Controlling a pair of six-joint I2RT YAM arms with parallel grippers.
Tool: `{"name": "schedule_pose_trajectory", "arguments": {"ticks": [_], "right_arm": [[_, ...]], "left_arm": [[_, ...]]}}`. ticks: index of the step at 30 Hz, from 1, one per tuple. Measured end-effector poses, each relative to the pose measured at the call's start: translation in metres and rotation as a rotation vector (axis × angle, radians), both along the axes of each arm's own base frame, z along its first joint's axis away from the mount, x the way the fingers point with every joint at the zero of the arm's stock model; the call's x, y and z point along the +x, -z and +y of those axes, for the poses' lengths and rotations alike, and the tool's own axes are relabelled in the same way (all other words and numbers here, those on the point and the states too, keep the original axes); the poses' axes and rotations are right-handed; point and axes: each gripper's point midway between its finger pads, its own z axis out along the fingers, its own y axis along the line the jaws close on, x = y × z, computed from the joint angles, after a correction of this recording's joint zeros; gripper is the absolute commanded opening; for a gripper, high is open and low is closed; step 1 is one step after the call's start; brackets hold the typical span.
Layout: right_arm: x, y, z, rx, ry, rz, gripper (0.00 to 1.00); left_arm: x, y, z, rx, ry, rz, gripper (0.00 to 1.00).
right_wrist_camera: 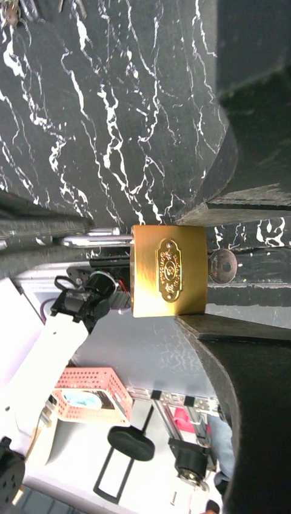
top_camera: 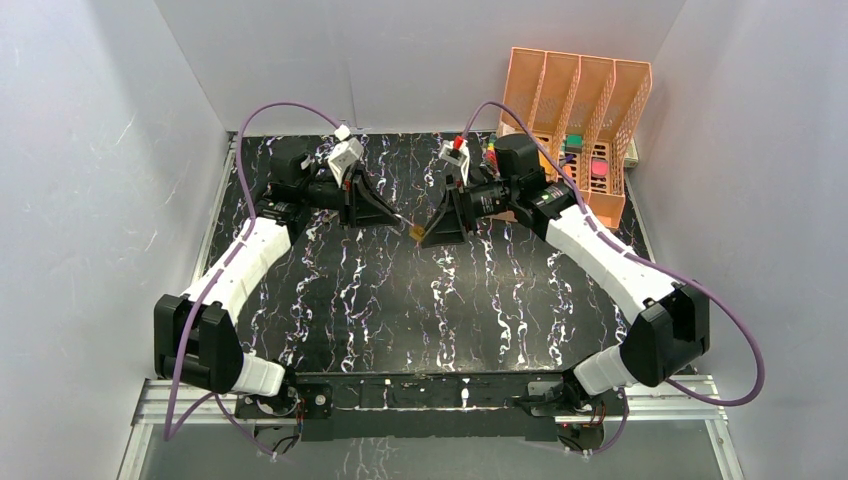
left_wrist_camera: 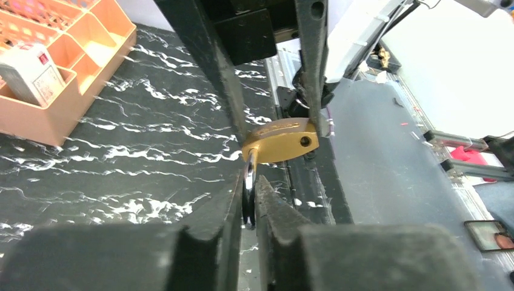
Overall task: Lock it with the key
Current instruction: Pick up the lock from the center of the board.
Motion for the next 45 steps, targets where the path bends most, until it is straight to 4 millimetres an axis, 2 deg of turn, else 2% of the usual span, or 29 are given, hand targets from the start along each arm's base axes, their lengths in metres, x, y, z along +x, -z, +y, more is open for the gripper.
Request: {"name": "schedule_pose_trajectory", "arguments": {"ticks": [7, 10, 15, 17, 19, 23, 25, 28, 32, 35, 40, 45], "right_arm": [[0.000, -0.007, 0.000, 0.011, 0.006, -0.001, 0.60], [0.007, -0.012, 0.000, -0.009, 0.045, -0.022, 0.61], [0.035, -0.029, -0.010, -0.042, 0.246, -0.185, 0.93], [0.043, -0.044, -0.018, -0.025, 0.321, -0.272, 0.98], [0.047, -0.061, -0.027, 0.002, 0.383, -0.358, 0.99], [0.044, -0.086, -0.038, 0.078, 0.442, -0.487, 0.99], [0.041, -0.087, -0.040, 0.115, 0.446, -0.536, 0.98], [0.034, -0.077, -0.039, 0.160, 0.413, -0.577, 0.98], [0.028, -0.070, -0.033, 0.217, 0.343, -0.616, 0.99], [0.020, -0.081, -0.029, 0.289, 0.293, -0.675, 0.98], [0.019, -0.105, -0.028, 0.392, 0.271, -0.759, 0.98], [0.025, -0.111, -0.022, 0.447, 0.260, -0.756, 0.97]], "left_arm": [[0.001, -0.001, 0.000, 0.001, -0.008, 0.011, 0.00], [0.004, -0.003, 0.001, 0.005, -0.020, 0.044, 0.00], [0.022, -0.014, -0.005, 0.011, -0.045, 0.157, 0.00], [0.029, -0.020, -0.009, 0.003, -0.063, 0.209, 0.00], [0.033, -0.023, -0.011, -0.006, -0.079, 0.225, 0.00], [0.046, -0.045, -0.014, -0.062, -0.148, 0.231, 0.00], [0.050, -0.057, -0.015, -0.093, -0.174, 0.216, 0.00], [0.055, -0.076, -0.015, -0.145, -0.207, 0.186, 0.00], [0.052, -0.099, -0.013, -0.200, -0.230, 0.149, 0.00], [0.047, -0.114, -0.011, -0.231, -0.233, 0.116, 0.00], [0.036, -0.137, -0.007, -0.280, -0.245, 0.059, 0.00], [0.034, -0.147, -0.002, -0.304, -0.257, 0.026, 0.00]]}}
